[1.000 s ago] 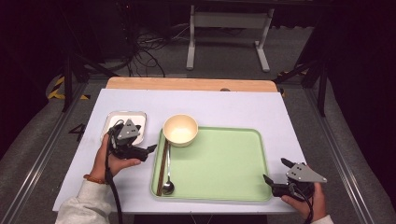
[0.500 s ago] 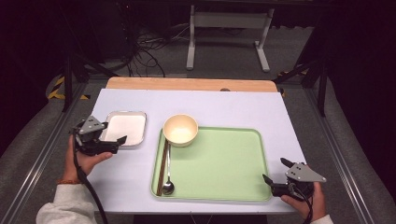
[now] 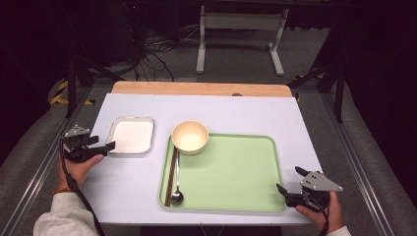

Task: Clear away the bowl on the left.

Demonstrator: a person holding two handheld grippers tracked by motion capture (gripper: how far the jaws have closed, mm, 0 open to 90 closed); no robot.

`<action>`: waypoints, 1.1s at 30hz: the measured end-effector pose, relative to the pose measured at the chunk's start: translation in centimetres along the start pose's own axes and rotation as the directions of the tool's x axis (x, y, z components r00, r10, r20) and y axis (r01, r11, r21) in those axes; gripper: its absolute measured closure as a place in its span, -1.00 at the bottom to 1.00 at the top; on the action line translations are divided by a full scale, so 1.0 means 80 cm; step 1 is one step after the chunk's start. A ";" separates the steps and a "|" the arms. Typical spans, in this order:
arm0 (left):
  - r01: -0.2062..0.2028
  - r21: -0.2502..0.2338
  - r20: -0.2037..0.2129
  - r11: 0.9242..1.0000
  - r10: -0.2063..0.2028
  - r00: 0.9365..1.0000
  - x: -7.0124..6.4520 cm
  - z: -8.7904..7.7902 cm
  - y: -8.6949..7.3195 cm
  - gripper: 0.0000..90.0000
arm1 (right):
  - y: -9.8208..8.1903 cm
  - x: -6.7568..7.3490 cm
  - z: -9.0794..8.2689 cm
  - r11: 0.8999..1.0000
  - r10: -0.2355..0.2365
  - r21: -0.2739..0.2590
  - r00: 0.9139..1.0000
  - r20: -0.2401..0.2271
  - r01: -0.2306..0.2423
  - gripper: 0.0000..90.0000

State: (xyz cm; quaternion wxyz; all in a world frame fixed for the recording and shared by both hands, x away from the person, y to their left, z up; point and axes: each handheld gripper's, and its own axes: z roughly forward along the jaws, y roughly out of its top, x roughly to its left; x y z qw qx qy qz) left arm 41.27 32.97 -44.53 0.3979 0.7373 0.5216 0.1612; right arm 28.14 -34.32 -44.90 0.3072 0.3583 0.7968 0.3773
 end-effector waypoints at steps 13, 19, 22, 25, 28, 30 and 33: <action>0.021 0.116 -0.022 0.993 -0.019 1.000 0.010 0.028 0.002 0.01 | -0.001 0.001 0.003 1.000 -0.004 0.013 1.000 -0.011 0.004 -0.70; 0.009 0.127 -0.056 0.992 -0.002 0.998 0.007 0.036 0.005 0.17 | -0.002 0.000 0.003 1.000 0.003 0.016 1.000 -0.013 -0.003 -0.70; 0.010 0.121 -0.068 0.993 -0.002 0.998 0.006 0.037 0.006 0.38 | -0.002 0.001 0.003 1.000 0.001 0.019 1.000 -0.013 -0.001 -0.70; 0.031 0.104 -0.098 0.994 -0.021 0.995 0.007 0.036 0.005 0.60 | -0.002 0.000 0.004 1.000 0.001 0.022 1.000 -0.014 -0.001 -0.70; 0.050 0.091 -0.088 0.995 -0.042 0.995 0.010 0.036 0.003 0.75 | -0.003 -0.001 0.004 1.000 0.006 0.027 1.000 -0.016 -0.005 -0.70; 0.055 0.084 -0.084 0.995 -0.048 0.995 0.011 0.036 0.002 0.79 | -0.003 -0.001 0.004 1.000 0.007 0.028 1.000 -0.016 -0.007 -0.70; 0.054 0.079 -0.071 0.995 -0.048 0.996 0.012 0.037 0.003 0.84 | -0.004 -0.002 0.006 0.999 0.014 0.031 1.000 -0.021 -0.013 -0.70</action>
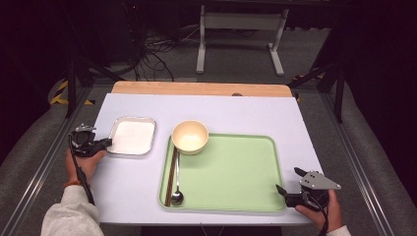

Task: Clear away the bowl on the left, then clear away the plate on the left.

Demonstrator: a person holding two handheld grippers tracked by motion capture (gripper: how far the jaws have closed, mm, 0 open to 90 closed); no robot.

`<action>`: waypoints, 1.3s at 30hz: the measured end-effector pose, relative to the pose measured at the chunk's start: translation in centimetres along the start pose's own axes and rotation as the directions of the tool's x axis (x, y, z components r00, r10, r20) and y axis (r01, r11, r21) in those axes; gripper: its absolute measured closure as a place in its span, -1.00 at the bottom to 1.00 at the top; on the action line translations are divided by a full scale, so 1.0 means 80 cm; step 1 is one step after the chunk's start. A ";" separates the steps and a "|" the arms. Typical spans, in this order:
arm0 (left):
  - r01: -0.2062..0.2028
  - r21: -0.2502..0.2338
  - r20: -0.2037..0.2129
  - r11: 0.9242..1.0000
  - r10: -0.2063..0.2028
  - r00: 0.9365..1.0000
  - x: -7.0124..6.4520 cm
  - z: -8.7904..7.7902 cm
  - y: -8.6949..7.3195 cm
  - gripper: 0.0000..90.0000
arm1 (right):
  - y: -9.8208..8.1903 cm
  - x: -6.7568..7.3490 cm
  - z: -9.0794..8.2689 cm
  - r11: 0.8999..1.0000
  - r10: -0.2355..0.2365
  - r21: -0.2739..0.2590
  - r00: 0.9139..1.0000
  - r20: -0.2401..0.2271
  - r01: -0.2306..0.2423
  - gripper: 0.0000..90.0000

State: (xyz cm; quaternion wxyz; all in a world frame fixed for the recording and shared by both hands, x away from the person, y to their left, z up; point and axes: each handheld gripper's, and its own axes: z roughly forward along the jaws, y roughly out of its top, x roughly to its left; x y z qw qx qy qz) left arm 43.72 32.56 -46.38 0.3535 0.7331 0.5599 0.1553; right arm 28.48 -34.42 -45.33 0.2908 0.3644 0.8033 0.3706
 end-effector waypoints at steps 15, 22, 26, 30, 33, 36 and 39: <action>0.059 -0.152 0.070 0.987 -0.049 0.996 -0.003 -0.021 -0.002 0.97 | 0.003 -0.001 0.004 1.000 -0.005 0.002 1.000 -0.010 0.005 -0.70; 0.051 -0.191 0.069 0.980 -0.038 0.997 -0.008 -0.035 -0.003 0.97 | 0.007 -0.001 0.007 1.000 -0.012 -0.010 1.000 -0.015 0.011 -0.70; 0.031 -0.217 0.076 0.976 -0.014 0.997 -0.014 -0.045 0.000 0.97 | 0.008 0.000 0.008 1.000 -0.017 -0.015 1.000 -0.017 0.017 -0.70; 0.031 -0.256 0.087 0.966 -0.009 0.996 -0.020 -0.054 0.003 0.97 | 0.008 0.000 0.007 1.000 -0.013 -0.015 1.000 -0.017 0.013 -0.70; 0.023 -0.273 0.088 0.962 0.001 0.996 -0.023 -0.060 0.005 0.97 | 0.009 0.001 0.006 1.000 -0.013 -0.018 1.000 -0.016 0.013 -0.70; 0.035 -0.303 0.097 0.952 -0.006 0.995 -0.024 -0.066 0.008 0.97 | 0.008 0.000 0.005 1.000 -0.010 -0.017 1.000 -0.012 0.010 -0.70; 0.039 -0.329 0.101 0.943 -0.006 0.995 -0.026 -0.073 0.009 0.97 | 0.008 -0.003 0.005 1.000 0.003 -0.024 1.000 -0.007 -0.003 -0.70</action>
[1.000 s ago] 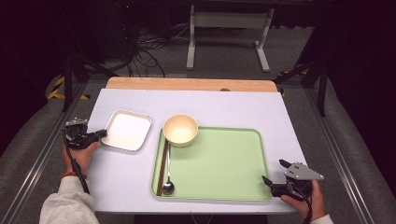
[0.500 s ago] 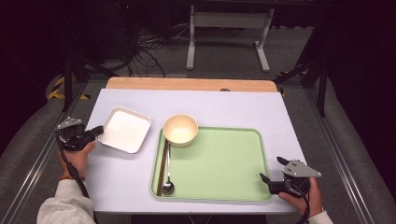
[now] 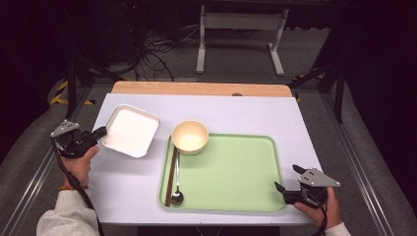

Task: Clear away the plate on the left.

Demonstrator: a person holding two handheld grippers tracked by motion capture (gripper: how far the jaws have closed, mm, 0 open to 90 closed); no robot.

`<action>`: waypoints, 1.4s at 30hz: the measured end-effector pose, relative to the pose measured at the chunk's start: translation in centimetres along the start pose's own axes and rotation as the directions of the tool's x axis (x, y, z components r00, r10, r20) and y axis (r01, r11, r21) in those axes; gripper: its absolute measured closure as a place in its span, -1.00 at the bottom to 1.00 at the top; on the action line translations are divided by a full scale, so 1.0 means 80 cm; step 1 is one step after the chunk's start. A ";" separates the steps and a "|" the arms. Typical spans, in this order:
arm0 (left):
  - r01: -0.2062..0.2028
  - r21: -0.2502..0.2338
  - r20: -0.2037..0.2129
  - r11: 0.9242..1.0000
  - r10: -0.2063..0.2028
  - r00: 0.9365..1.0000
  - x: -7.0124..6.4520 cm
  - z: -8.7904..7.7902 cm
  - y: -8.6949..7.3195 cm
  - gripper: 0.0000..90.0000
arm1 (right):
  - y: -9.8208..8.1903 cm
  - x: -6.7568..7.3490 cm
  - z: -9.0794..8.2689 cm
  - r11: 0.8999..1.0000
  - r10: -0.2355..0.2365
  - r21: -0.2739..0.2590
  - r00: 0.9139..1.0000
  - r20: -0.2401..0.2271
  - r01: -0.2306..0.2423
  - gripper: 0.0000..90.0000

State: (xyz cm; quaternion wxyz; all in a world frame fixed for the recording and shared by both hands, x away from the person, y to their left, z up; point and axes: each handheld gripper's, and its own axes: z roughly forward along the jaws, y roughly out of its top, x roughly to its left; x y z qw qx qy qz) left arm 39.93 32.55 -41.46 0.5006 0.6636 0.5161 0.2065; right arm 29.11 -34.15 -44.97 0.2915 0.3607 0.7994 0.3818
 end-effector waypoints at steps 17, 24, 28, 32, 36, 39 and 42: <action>-0.086 -0.113 0.103 0.990 0.098 0.990 -0.053 -0.003 0.032 0.97 | -0.006 0.000 -0.013 1.000 0.012 -0.012 1.000 0.022 -0.012 -0.70; -0.120 -0.148 0.137 0.982 0.141 0.981 -0.080 -0.002 0.041 0.97 | -0.006 -0.003 -0.015 0.999 0.031 -0.023 0.999 0.021 -0.031 -0.70; -0.144 -0.148 0.162 0.978 0.168 0.972 -0.099 0.005 0.044 0.97 | -0.007 -0.003 -0.016 0.999 0.037 -0.027 0.999 0.019 -0.037 -0.70; -0.173 -0.127 0.198 0.977 0.196 0.960 -0.121 0.022 0.043 0.97 | -0.007 -0.003 -0.016 0.999 0.044 -0.028 0.999 0.015 -0.043 -0.70; -0.207 -0.118 0.218 0.971 0.229 0.949 -0.139 0.031 0.044 0.97 | -0.007 -0.003 -0.017 0.999 0.045 -0.028 0.999 0.017 -0.044 -0.70; -0.234 -0.110 0.252 0.966 0.255 0.933 -0.156 0.038 0.045 0.97 | -0.008 -0.004 -0.018 0.998 0.049 -0.031 0.999 0.020 -0.048 -0.70; -0.262 -0.105 0.285 0.959 0.281 0.916 -0.173 0.043 0.046 0.97 | -0.009 -0.006 -0.019 0.998 0.057 -0.035 0.998 0.024 -0.056 -0.70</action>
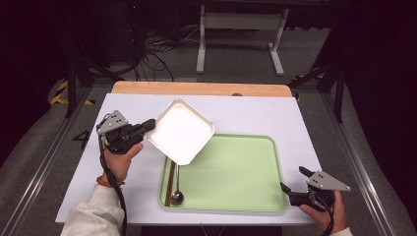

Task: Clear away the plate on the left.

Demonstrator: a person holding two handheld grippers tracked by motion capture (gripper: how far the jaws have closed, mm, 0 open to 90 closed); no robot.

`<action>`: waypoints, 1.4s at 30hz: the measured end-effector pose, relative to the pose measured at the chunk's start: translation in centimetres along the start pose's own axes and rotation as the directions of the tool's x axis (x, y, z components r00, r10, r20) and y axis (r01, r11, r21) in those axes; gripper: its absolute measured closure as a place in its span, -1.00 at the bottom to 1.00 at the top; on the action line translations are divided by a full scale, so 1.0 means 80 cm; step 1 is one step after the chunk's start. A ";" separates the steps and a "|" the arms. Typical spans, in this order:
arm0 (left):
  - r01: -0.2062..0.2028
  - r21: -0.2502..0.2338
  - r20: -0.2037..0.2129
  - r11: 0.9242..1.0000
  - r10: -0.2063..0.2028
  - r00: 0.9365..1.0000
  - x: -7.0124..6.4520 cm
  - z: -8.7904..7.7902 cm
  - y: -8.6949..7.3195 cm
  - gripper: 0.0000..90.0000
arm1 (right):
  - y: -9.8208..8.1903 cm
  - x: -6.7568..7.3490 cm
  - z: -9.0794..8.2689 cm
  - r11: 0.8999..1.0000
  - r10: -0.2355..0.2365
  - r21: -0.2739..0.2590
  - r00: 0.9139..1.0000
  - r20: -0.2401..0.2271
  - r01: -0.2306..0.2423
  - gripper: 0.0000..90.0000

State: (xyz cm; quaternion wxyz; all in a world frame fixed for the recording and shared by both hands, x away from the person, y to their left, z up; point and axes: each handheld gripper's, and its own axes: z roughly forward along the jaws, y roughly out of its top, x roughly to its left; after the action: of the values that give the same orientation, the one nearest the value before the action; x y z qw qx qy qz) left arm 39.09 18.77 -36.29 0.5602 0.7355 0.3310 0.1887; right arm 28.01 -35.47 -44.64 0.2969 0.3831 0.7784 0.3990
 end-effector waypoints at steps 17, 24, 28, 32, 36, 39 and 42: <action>-0.163 0.117 0.165 0.980 0.142 0.976 -0.083 0.065 -0.004 0.97 | 0.000 0.000 -0.001 1.000 0.001 0.000 1.000 0.001 -0.001 -0.70; -0.218 0.159 0.210 0.963 0.182 0.961 -0.107 0.085 -0.011 0.97 | 0.000 0.000 -0.002 1.000 -0.001 -0.003 1.000 0.000 0.001 -0.70; -0.236 0.189 0.222 0.953 0.193 0.956 -0.118 0.095 -0.019 0.97 | -0.001 0.000 -0.002 1.000 -0.003 -0.002 1.000 -0.002 0.003 -0.70; -0.252 0.212 0.224 0.944 0.204 0.953 -0.124 0.103 -0.024 0.97 | 0.000 0.000 -0.002 1.000 -0.004 0.000 1.000 -0.001 0.004 -0.70; -0.285 0.242 0.215 0.928 0.235 0.948 -0.131 0.109 -0.033 0.97 | 0.000 0.001 -0.001 1.000 -0.008 0.002 1.000 -0.006 0.008 -0.70; -0.280 0.246 0.220 0.928 0.228 0.949 -0.131 0.111 -0.034 0.97 | 0.000 0.001 -0.001 1.000 -0.009 0.002 1.000 -0.007 0.009 -0.70; -0.280 0.255 0.211 0.925 0.229 0.950 -0.129 0.112 -0.038 0.97 | -0.001 0.001 0.000 1.000 -0.008 0.006 1.000 -0.009 0.008 -0.70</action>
State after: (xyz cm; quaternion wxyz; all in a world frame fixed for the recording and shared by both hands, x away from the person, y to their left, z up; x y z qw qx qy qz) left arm 36.72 5.79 -40.87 0.4474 0.8585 0.2046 0.1448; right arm 27.94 -35.41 -44.69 0.2938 0.3788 0.7825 0.3972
